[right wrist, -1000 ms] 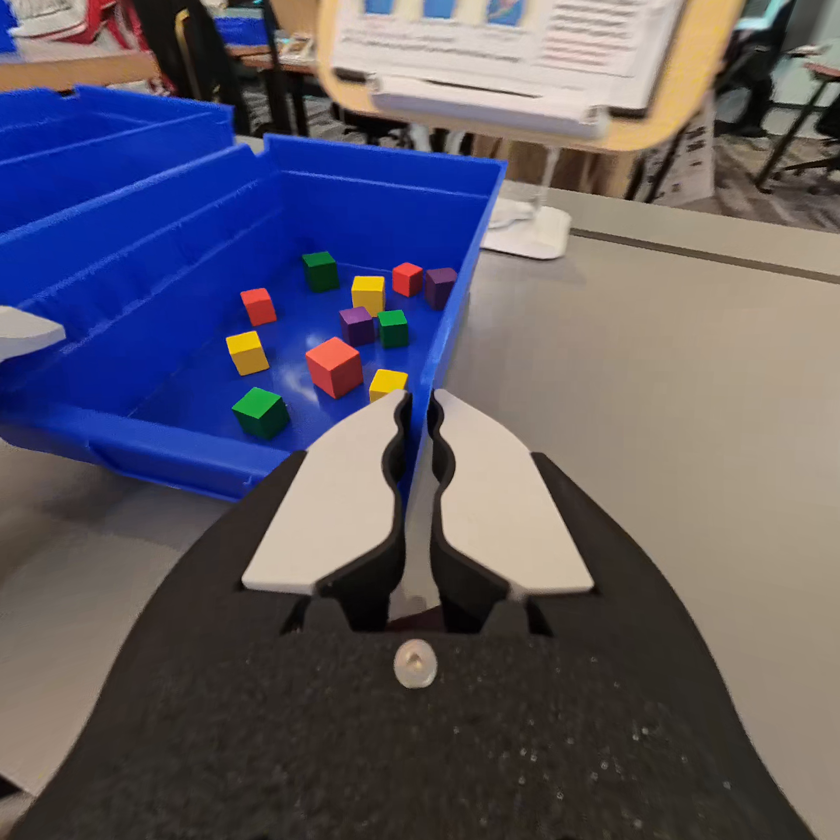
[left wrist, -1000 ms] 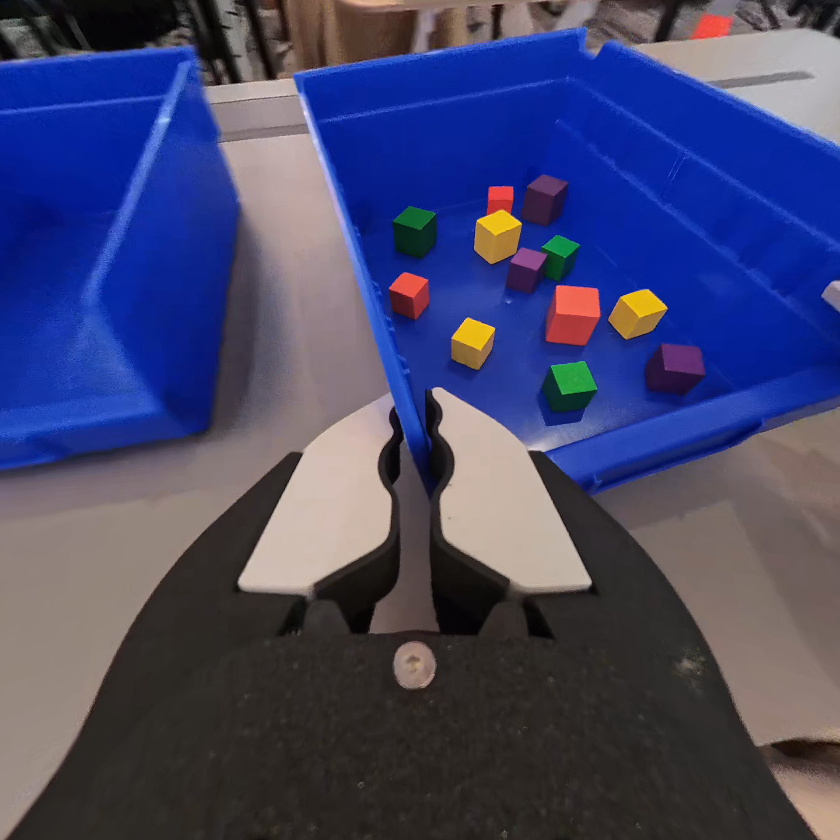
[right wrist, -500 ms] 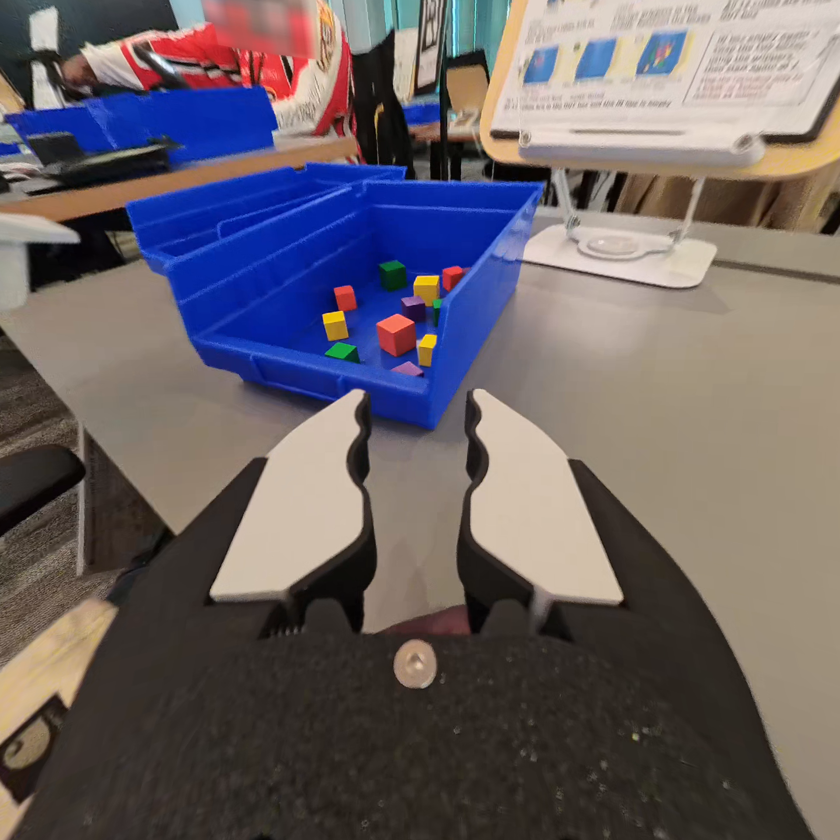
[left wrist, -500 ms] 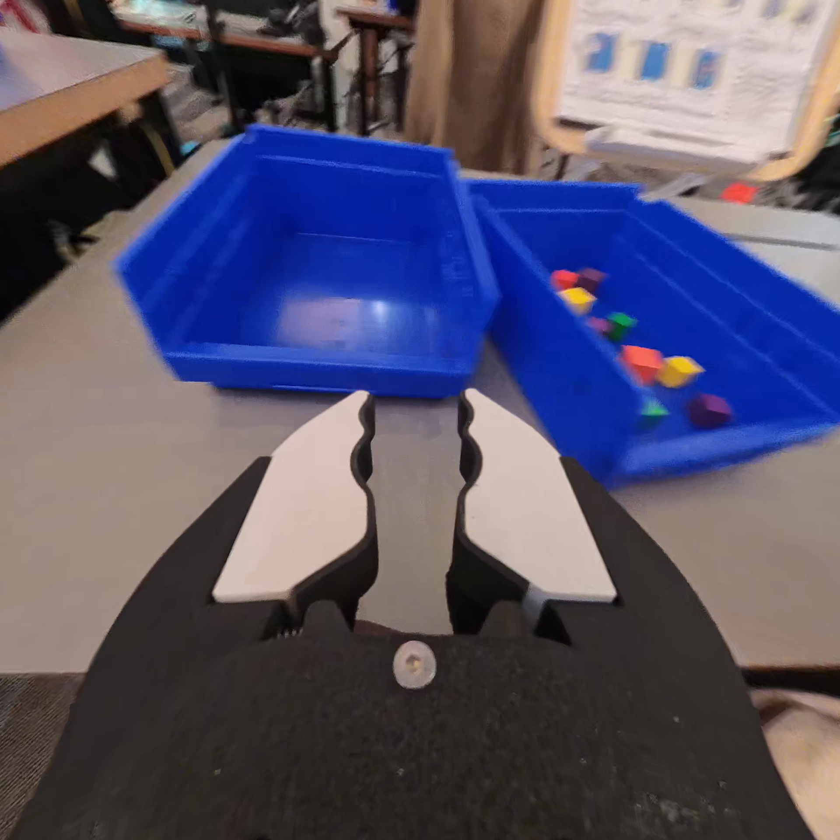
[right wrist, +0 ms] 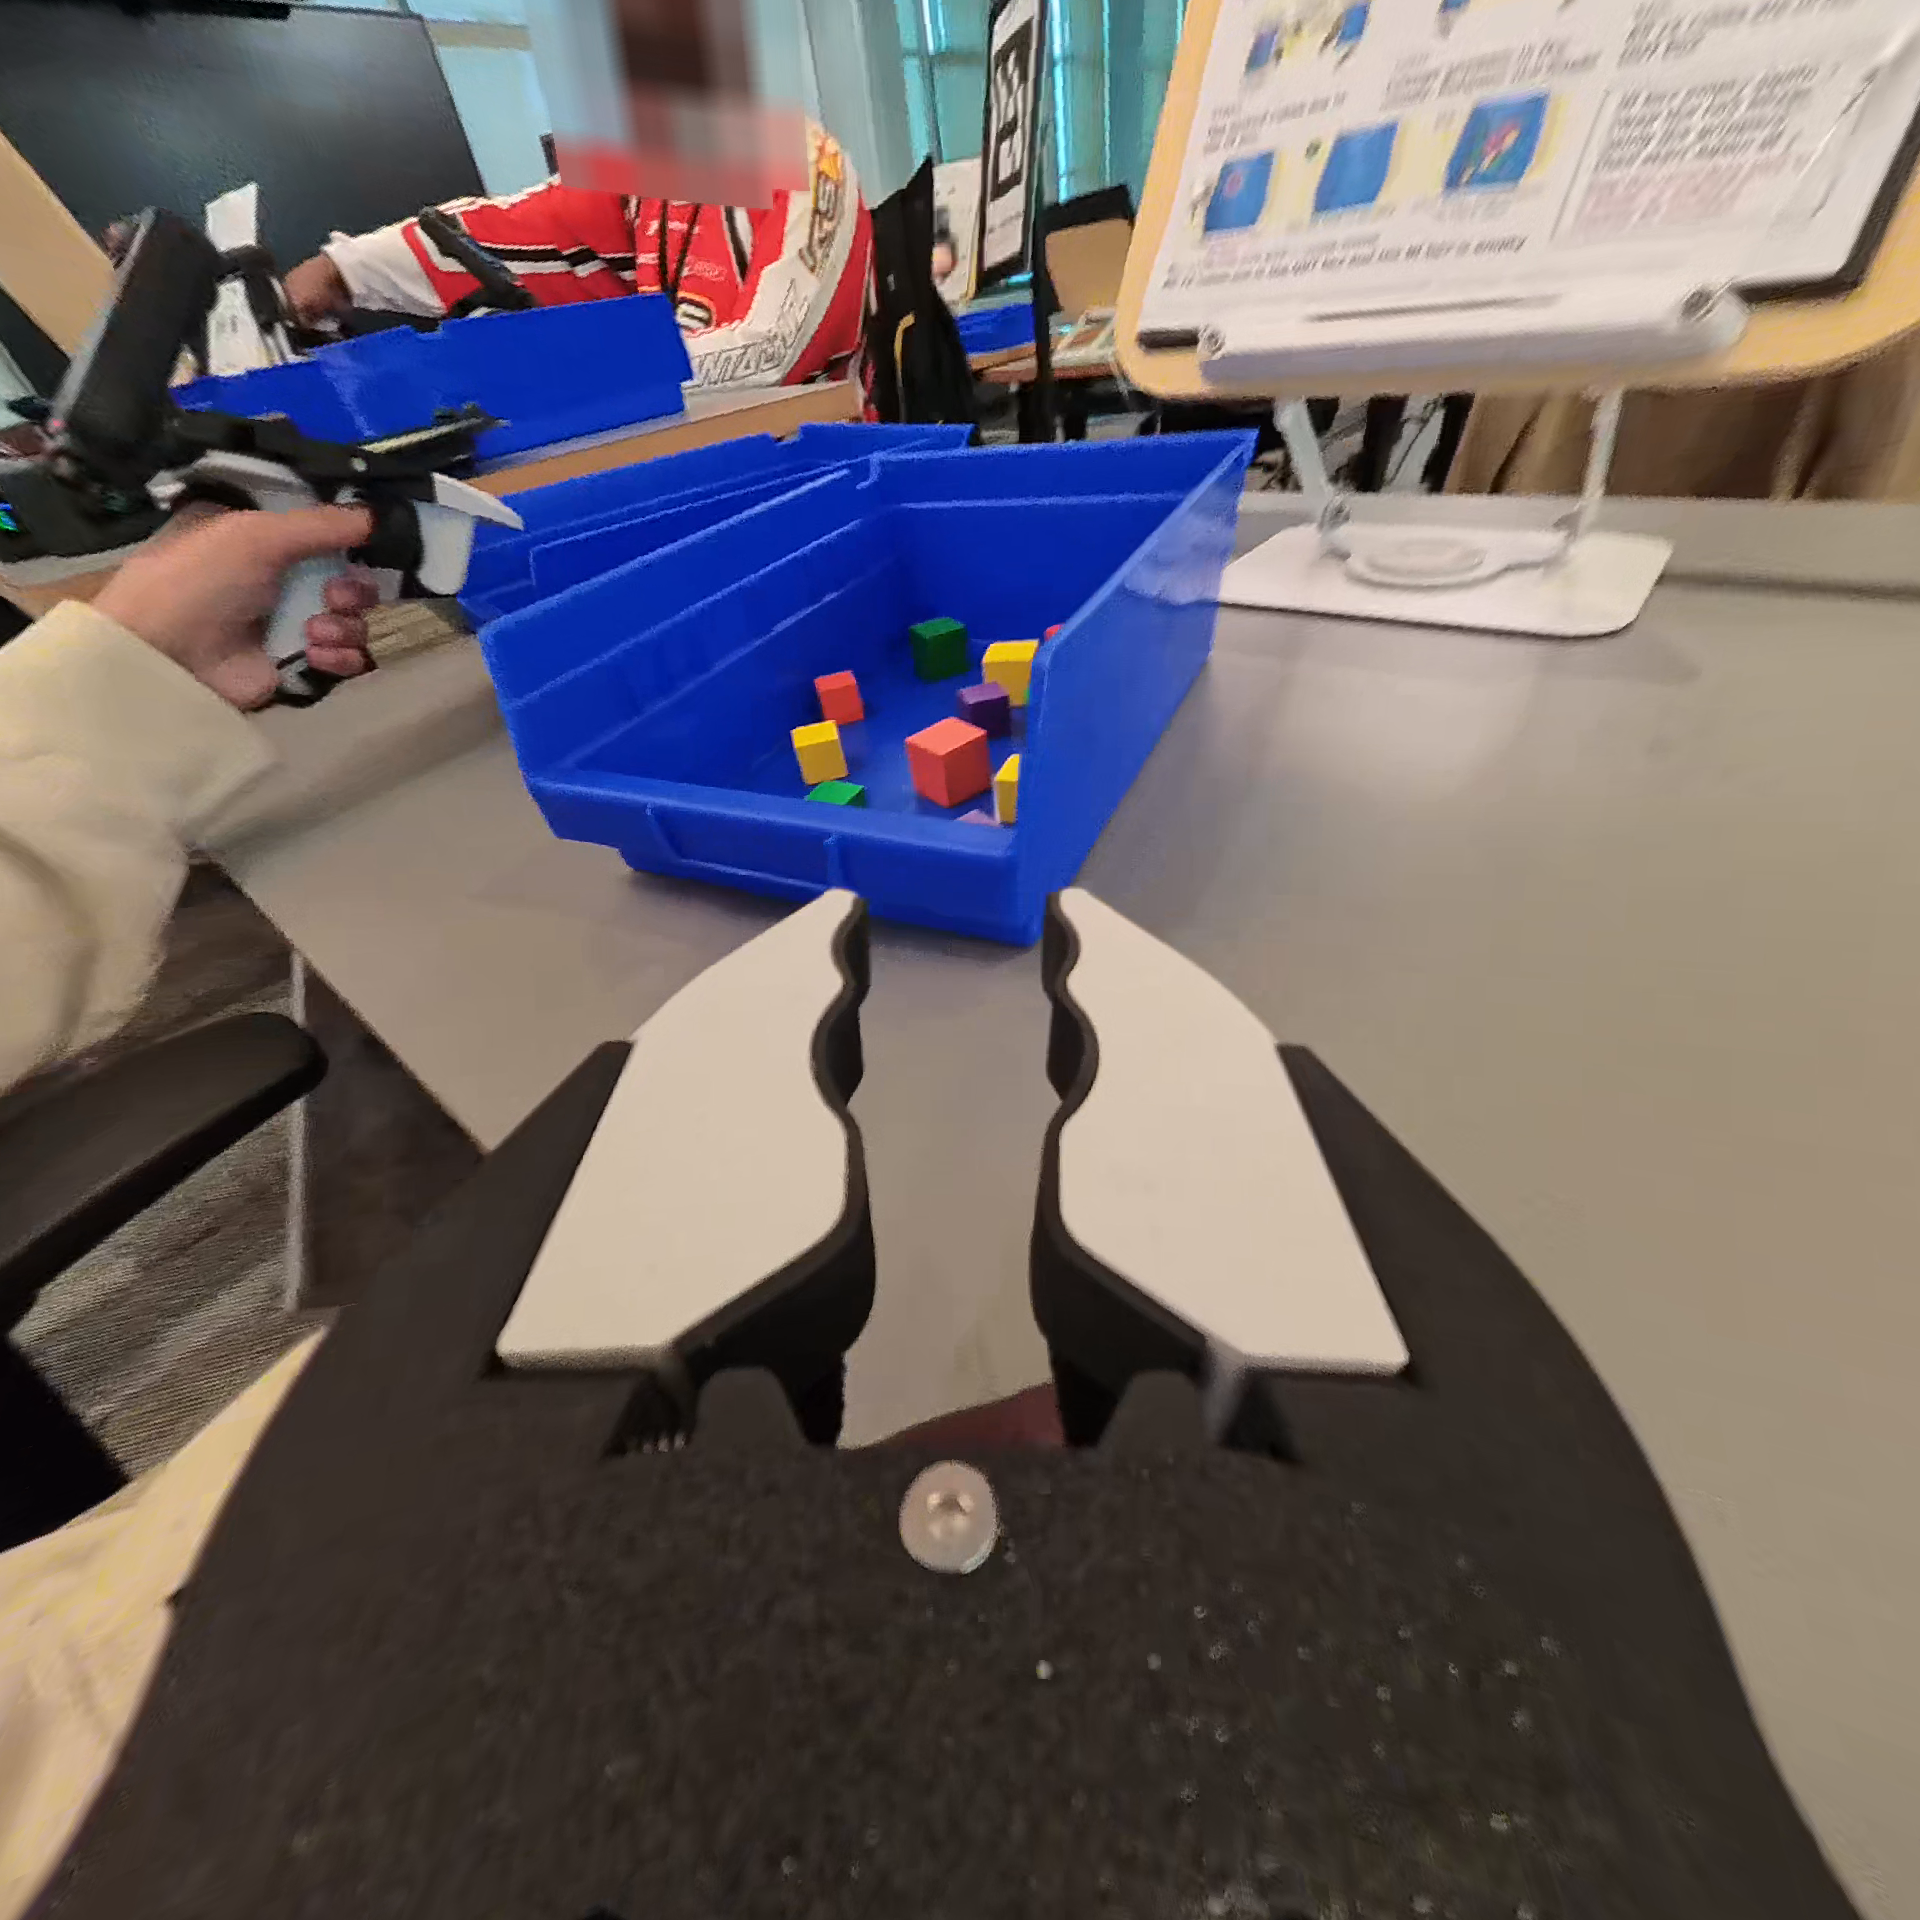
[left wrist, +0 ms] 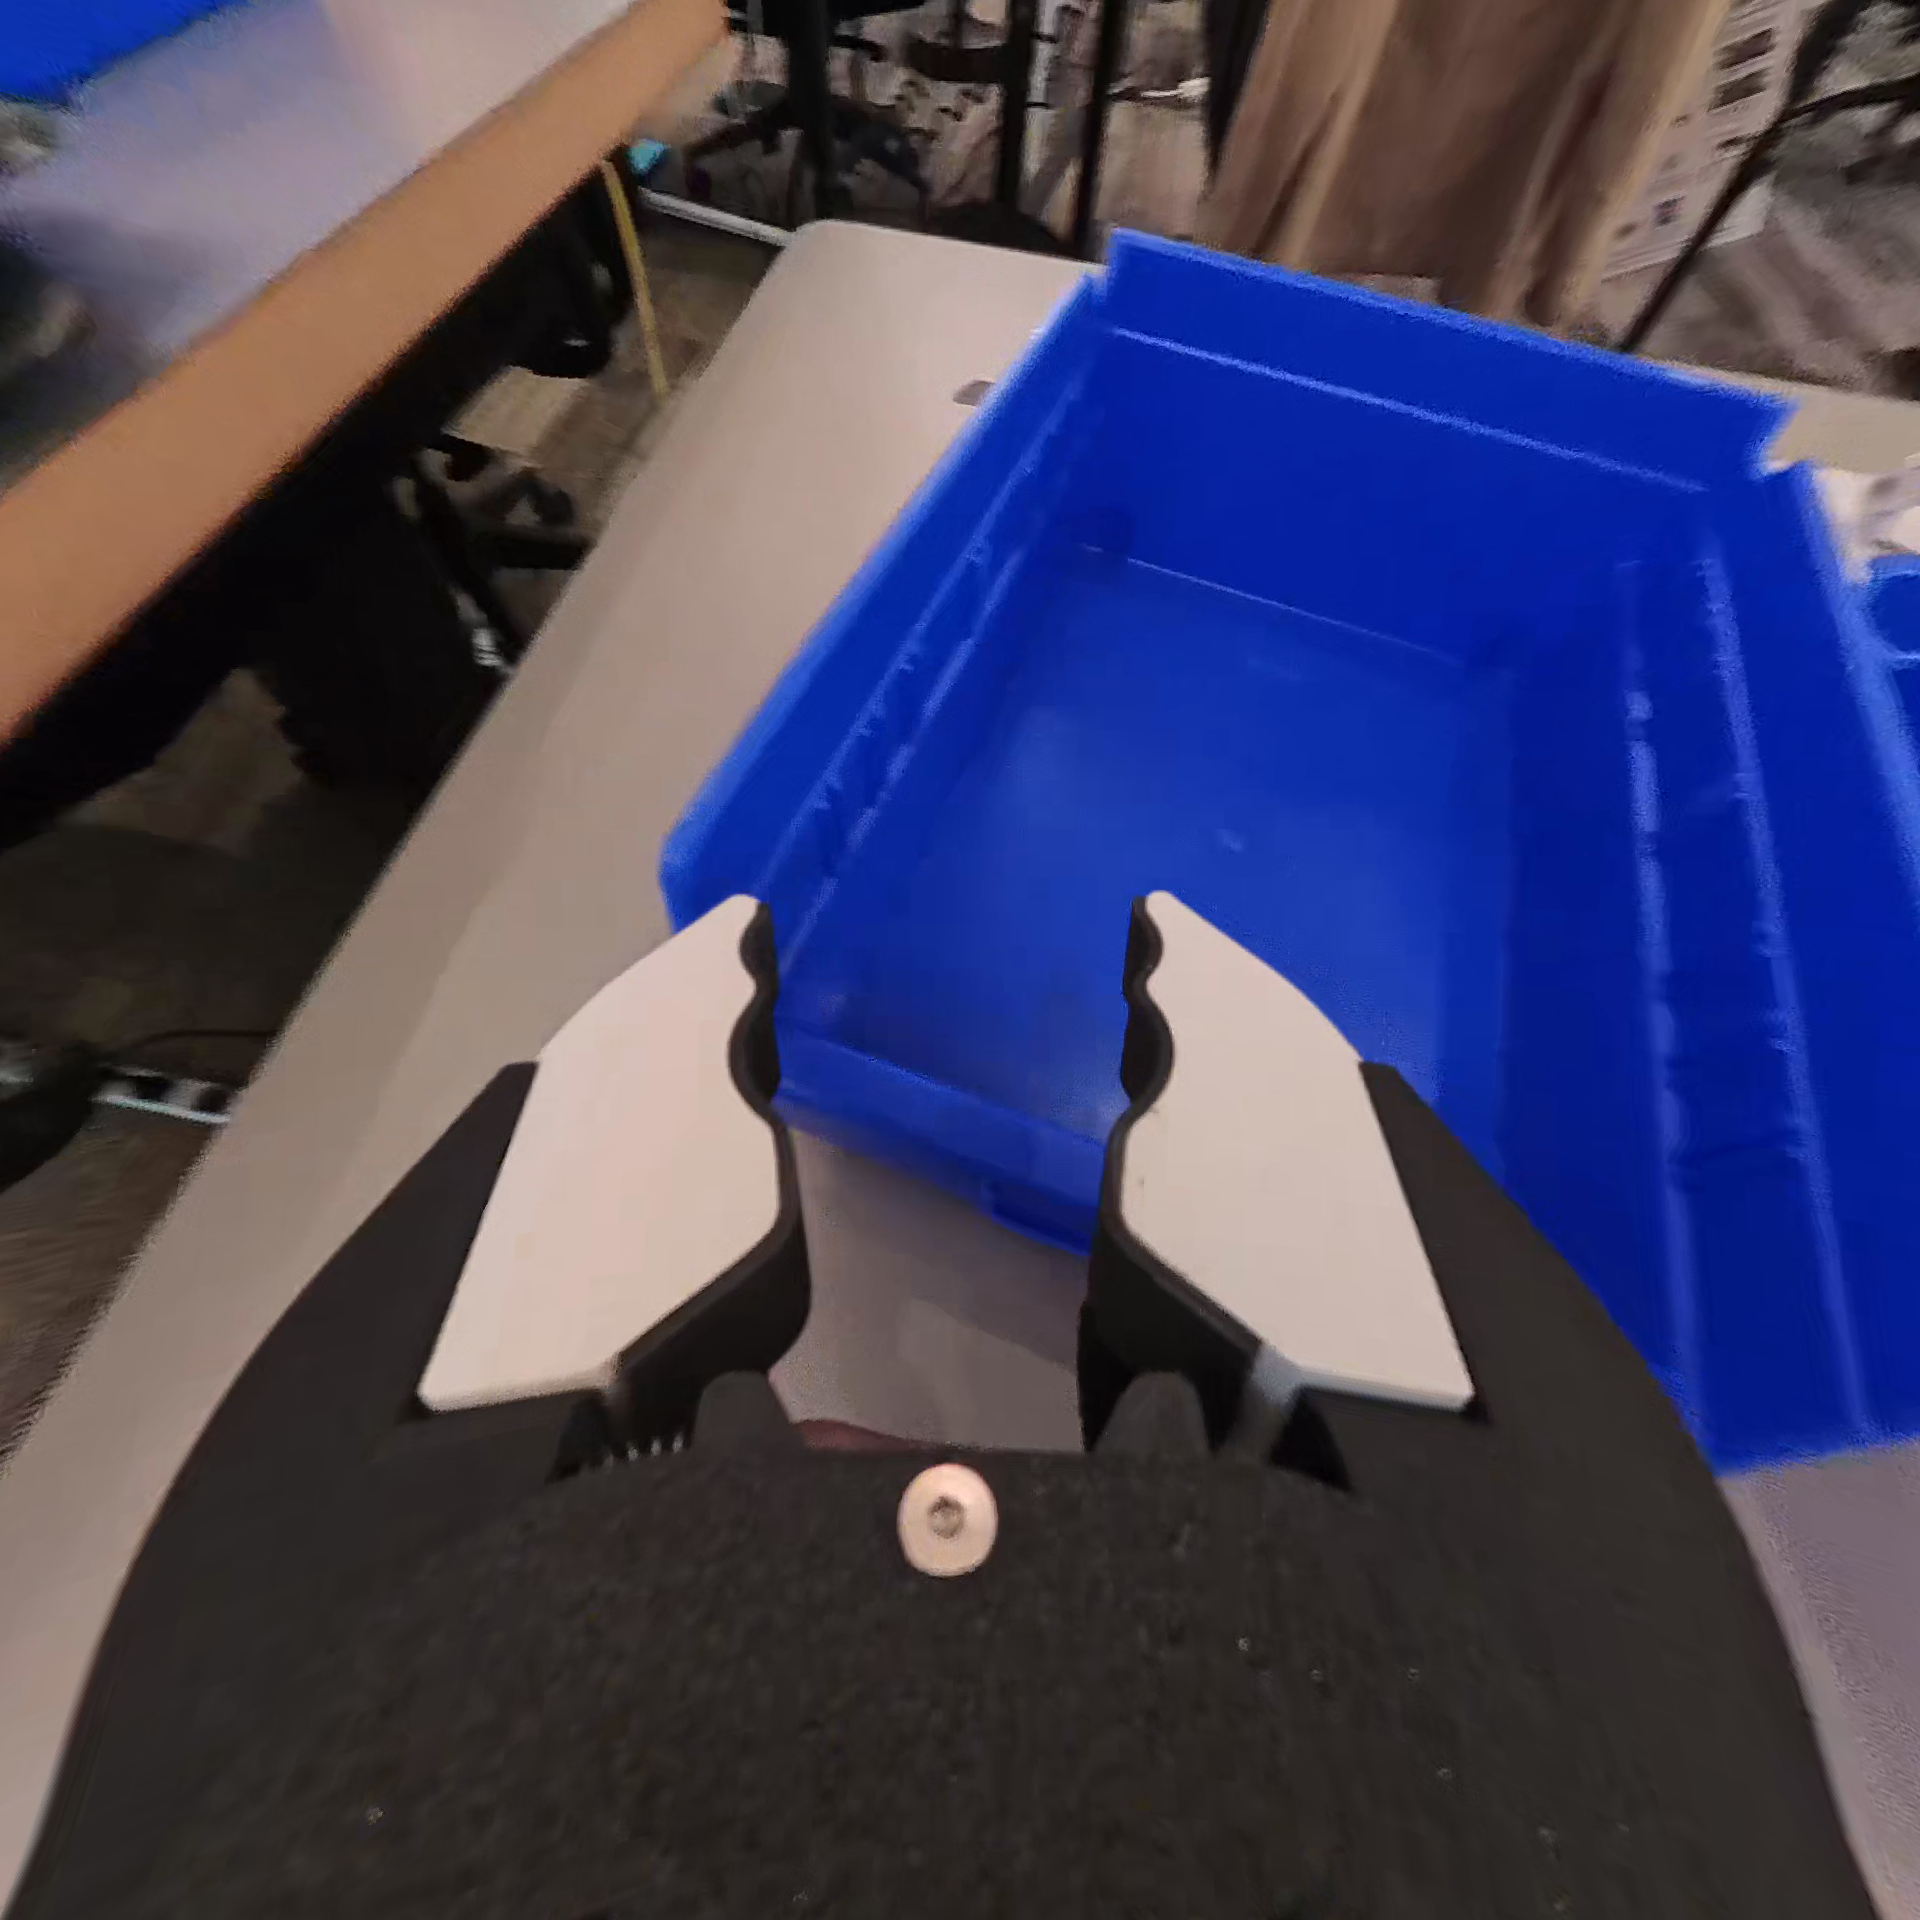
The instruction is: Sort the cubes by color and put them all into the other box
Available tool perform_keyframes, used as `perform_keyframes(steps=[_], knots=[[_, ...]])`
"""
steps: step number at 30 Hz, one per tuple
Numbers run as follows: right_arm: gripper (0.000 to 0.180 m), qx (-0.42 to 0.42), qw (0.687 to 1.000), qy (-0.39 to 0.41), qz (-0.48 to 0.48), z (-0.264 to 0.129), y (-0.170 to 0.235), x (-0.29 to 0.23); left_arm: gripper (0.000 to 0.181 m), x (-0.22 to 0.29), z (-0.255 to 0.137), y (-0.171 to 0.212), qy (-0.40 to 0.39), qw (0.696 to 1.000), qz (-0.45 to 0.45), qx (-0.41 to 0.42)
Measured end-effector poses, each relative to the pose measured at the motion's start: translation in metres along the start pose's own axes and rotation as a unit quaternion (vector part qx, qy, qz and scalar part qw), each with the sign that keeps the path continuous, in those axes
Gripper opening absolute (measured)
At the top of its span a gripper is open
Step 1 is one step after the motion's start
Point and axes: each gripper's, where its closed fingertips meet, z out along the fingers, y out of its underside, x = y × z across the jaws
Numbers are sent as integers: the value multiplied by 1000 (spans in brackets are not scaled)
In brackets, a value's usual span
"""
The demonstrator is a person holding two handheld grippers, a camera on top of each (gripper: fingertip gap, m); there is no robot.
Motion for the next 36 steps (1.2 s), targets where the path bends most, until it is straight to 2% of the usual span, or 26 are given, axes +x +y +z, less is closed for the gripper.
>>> perform_keyframes(steps=[4, 6, 8, 9, 11, 13, 14, 15, 16, 19, 22, 26, 31, 36], knots=[[31, -7, 1000, 5, -10, 2, 4, -1, 48, -21, 0, -17, -32, 999, 24, 29], [31, -7, 1000, 5, -11, 3, 4, -1, 67, -36, 10, -19, -46, 998, 37, 18], [31, -12, 1000, -3, -3, 6, 7, -4, 76, -44, 25, -12, -33, 998, 46, -17], [31, -15, 1000, -6, 0, 6, 8, -5, 79, -48, 30, -10, -33, 998, 53, -24], [31, -20, 1000, -6, -2, 8, 11, -6, 75, -57, 35, -17, -45, 996, 78, -5], [31, -23, 1000, -3, -2, 9, 13, -6, 64, -63, 46, -17, -37, 995, 96, -6], [30, -24, 1000, -5, 2, 10, 13, -7, 50, -62, 53, -13, -12, 995, 95, -18], [30, -25, 1000, -9, 7, 11, 14, -8, 26, -53, 57, -10, 38, 996, 82, -25], [30, -28, 999, -14, 11, 12, 14, -10, 15, -43, 57, -7, 87, 994, 63, -31], [30, -41, 999, -25, 14, 15, 19, -15, 5, -31, 46, 1, 154, 987, 33, -37], [30, -57, 997, -41, 29, 22, 23, -26, 5, -33, 22, 13, 96, 994, 23, -36], [30, -85, 993, -81, 24, 43, 29, -62, 4, -29, -40, 44, 18, 1000, -24, -11], [33, -129, 982, -135, -39, 85, 33, -144, 5, -30, -135, 91, -81, 995, -50, 12], [44, -103, 978, -170, -58, 129, 19, -236, 5, -27, -202, 125, -105, 992, -67, 30]])
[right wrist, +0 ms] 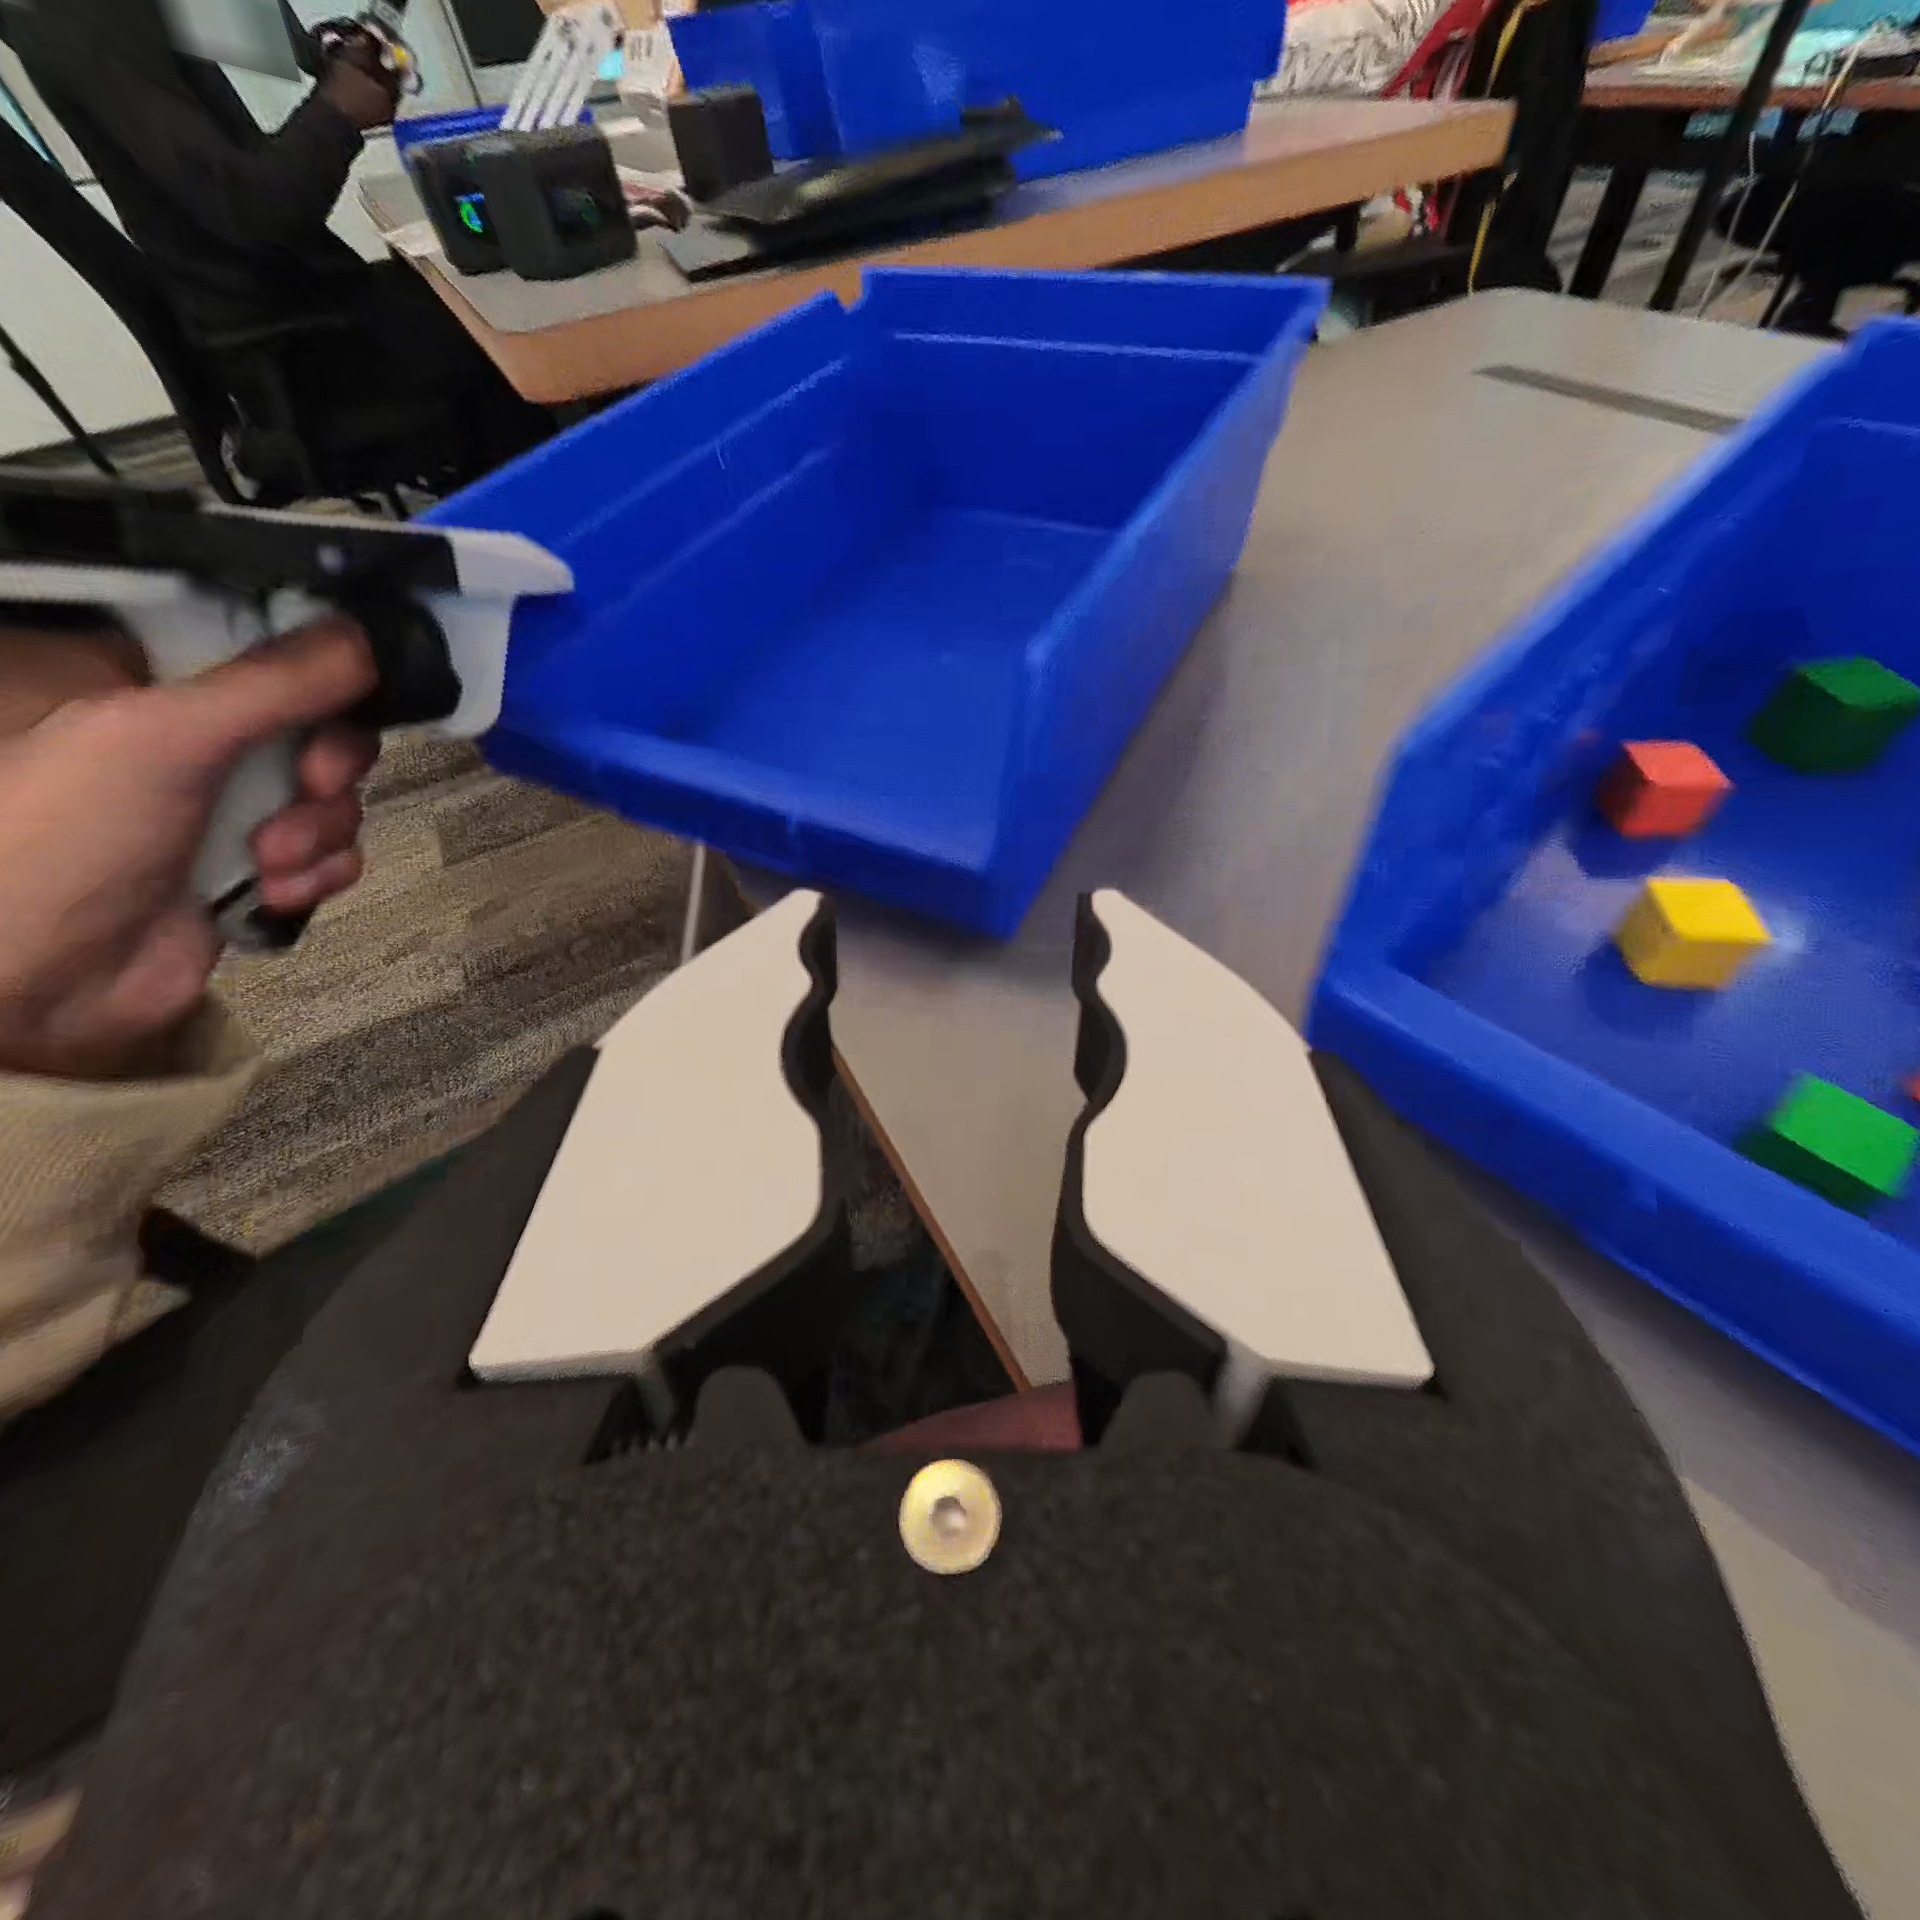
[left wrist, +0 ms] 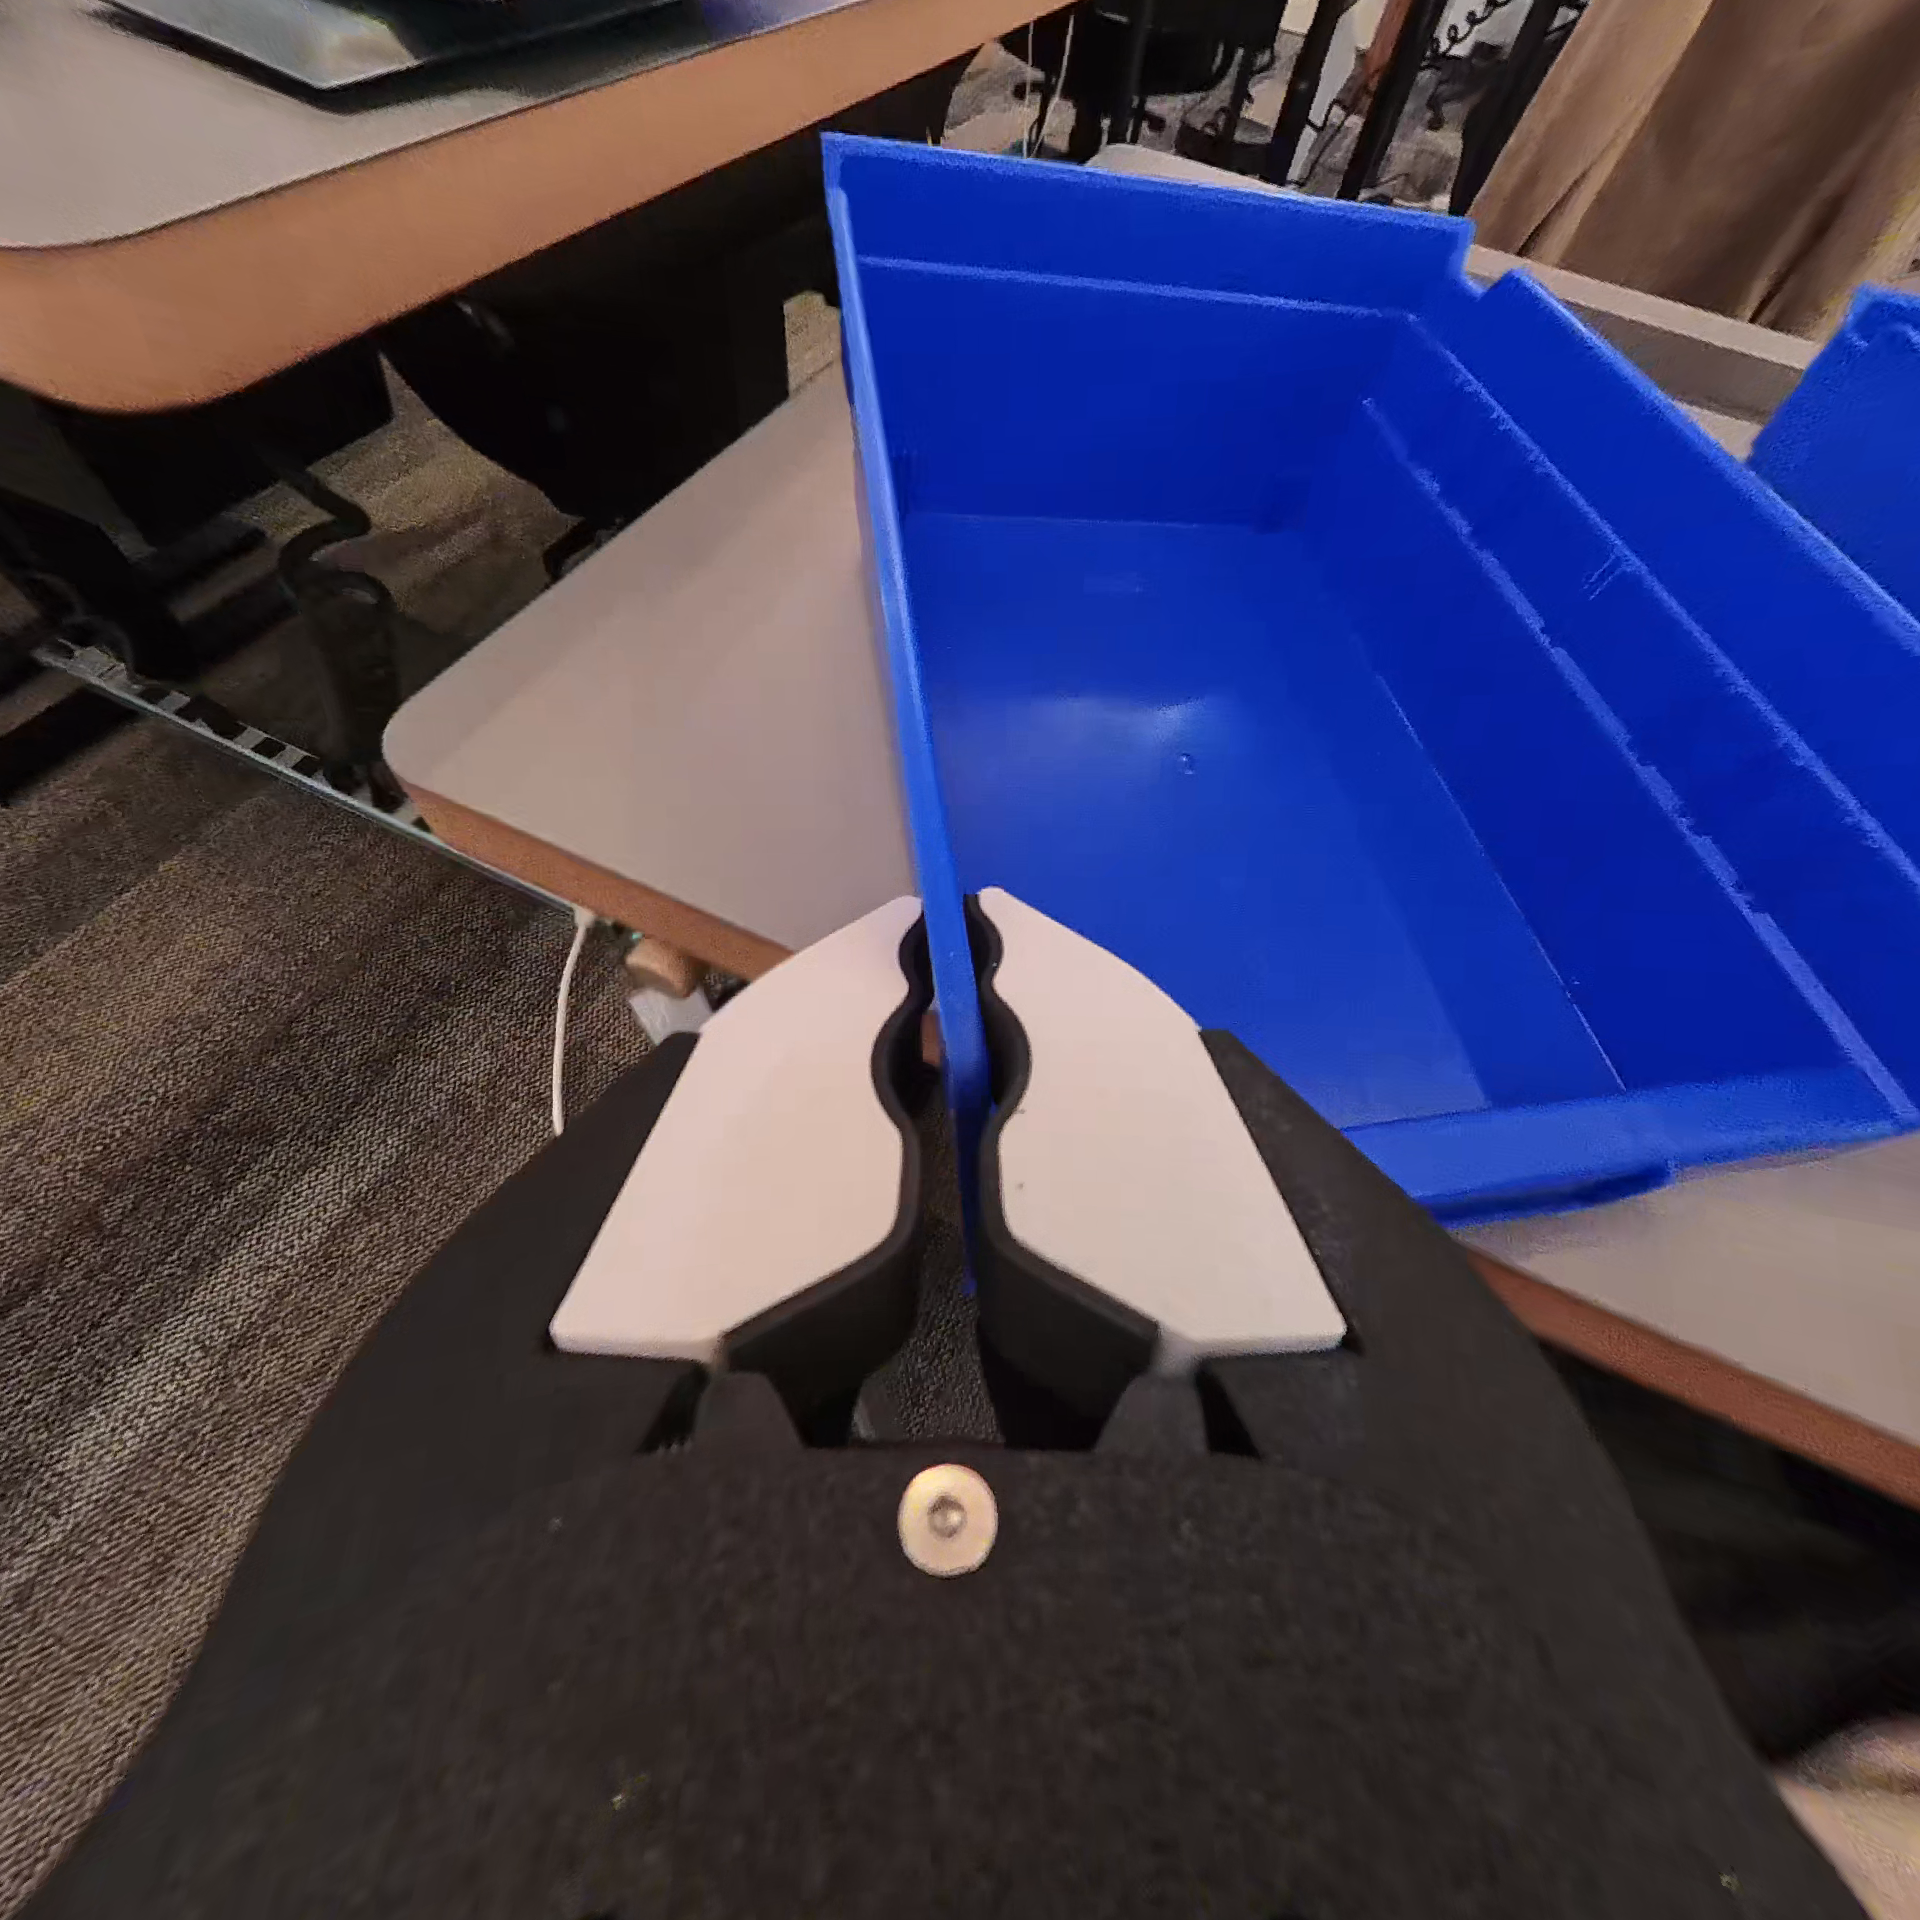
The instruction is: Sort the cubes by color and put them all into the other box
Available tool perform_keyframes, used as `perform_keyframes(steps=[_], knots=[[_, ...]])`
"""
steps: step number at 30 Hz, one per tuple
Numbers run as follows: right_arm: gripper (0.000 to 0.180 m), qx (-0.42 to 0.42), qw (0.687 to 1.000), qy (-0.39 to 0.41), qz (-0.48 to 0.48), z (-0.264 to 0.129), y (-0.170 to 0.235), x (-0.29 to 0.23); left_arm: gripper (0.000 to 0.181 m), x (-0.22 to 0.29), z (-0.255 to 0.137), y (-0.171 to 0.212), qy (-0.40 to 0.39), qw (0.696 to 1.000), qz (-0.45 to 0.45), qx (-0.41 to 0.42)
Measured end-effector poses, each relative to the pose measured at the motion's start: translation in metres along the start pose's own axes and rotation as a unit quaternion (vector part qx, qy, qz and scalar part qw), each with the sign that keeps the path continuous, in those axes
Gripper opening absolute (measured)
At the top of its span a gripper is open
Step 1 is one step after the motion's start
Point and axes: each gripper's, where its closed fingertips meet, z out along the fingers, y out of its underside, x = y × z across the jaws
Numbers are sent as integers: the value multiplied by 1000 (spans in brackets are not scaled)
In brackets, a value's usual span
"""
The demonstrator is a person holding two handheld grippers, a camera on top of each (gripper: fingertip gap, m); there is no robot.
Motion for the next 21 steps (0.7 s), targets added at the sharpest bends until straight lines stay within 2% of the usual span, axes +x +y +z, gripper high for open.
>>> perform_keyframes(steps=[2, 4, 7, 9, 11, 14, 16, 19, 21], knots=[[47, 7, 1000, 21, 1, 24, -3, -10, 4, 2, -14, 8, 13, 1000, 4, 1], [45, 19, 997, 75, 14, 40, -6, -1, 4, 7, -24, 16, 32, 999, 4, 17], [48, 14, 996, 79, 26, 55, -4, -1, 4, 16, -38, 23, 31, 997, 23, 60], [15, 24, 993, 105, 39, 51, -11, 11, 5, 17, -50, 24, 6, 994, 45, 98], [6, 48, 991, 124, 23, 44, -18, 17, 6, 27, -69, 13, -16, 986, 72, 152], [6, 118, 983, 137, 17, 17, -45, 22, 5, 52, -100, -25, -39, 965, 106, 238], [6, 174, 972, 158, 6, -15, -75, 32, 4, 78, -112, -55, -25, 954, 117, 275], [6, 234, 948, 214, -4, -74, -118, 71, 4, 142, -105, -100, 69, 944, 115, 302], [6, 240, 933, 270, -7, -113, -134, 112, 4, 202, -90, -128, 127, 936, 137, 299]])
